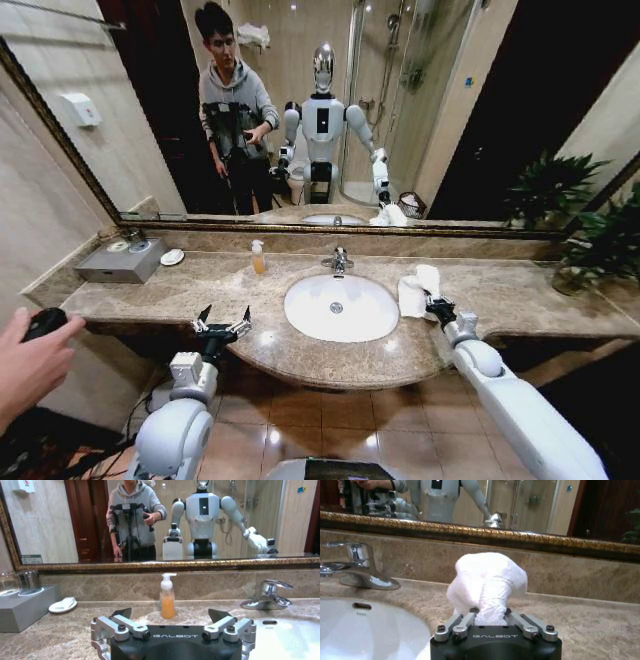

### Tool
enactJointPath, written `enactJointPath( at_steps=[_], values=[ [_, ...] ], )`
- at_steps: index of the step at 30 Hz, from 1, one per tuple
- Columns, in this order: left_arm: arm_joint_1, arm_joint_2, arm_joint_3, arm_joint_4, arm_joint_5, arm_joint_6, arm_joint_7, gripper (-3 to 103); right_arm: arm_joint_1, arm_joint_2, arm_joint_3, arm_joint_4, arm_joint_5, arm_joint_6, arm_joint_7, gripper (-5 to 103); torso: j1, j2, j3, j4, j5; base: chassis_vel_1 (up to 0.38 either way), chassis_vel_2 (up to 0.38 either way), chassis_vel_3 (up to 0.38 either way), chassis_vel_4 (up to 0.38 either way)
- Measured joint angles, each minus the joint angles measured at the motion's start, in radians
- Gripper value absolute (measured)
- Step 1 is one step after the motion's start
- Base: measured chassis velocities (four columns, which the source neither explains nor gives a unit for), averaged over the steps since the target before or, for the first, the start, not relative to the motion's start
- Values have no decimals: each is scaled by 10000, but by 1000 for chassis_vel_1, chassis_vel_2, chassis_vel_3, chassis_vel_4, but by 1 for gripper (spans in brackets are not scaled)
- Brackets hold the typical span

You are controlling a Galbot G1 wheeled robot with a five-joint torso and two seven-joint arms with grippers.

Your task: Pick up the towel from the sink counter and wipe the mirror surface.

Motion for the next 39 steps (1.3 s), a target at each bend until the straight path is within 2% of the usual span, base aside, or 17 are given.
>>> enactJointPath(
  at_steps=[5, 8, 11, 13, 16, 17, 19, 24, 31, 33, 39],
  values=[
    [0, 0, 0, 0, 0, 0, 0, 100, -57, -9, 81, 23, -20, -29, 6, 47, 0, 0, 0, 0, 0, 0, 0, 0, 0],
    [0, -1, 0, 0, 0, 0, 0, 100, -64, -21, 92, 45, -20, -32, 17, 53, 0, 0, 0, 0, -2, 0, 0, 0, 0],
    [0, 0, 0, 0, 0, 0, 0, 100, -59, -46, 104, 47, -21, -35, 43, 70, 0, 0, 0, 1, 0, 0, 0, 0, 0],
    [0, 0, 0, 0, 0, 0, 0, 100, -53, -60, 128, 50, -21, -35, 66, 70, 0, 0, 0, 1, -1, 0, 0, 0, 0],
    [0, 0, 0, 0, 0, 0, 0, 100, -66, -145, 344, 171, -12, -35, 144, 85, 1, 0, 0, 2, 0, 0, 0, 0, 0],
    [0, 0, 0, 0, 0, 0, 0, 100, -66, -145, 344, 171, -12, -35, 144, 85, 1, 0, 0, 2, 0, 0, 0, 0, 0],
    [0, 0, 0, 0, 0, 0, 0, 100, -252, -291, 660, 487, 41, -76, 205, 95, 1, 0, 0, 1, -3, 0, 0, 0, 0],
    [0, 0, 0, 0, 0, 0, 0, 100, -736, -324, 1207, 1069, 91, -125, 343, 100, 1, 1, 0, 1, -2, 0, 0, 0, 0],
    [0, 0, 0, 0, 0, 0, 0, 100, -2520, -66, 2579, 2770, -170, 67, 422, 100, 0, 2, -1, 0, -4, 0, 0, 0, 0],
    [1, 0, 0, 0, 0, 0, 0, 100, -3394, 175, 3290, 3744, -246, 178, 416, 100, 0, 2, -1, -3, -1, 0, 0, 0, 0],
    [-1, 0, 0, 0, 0, 0, 0, 100, -4687, 685, 4224, 5228, -460, 298, 279, 100, 0, 2, -1, 2, -4, 0, 0, 0, 0]
  ],
)
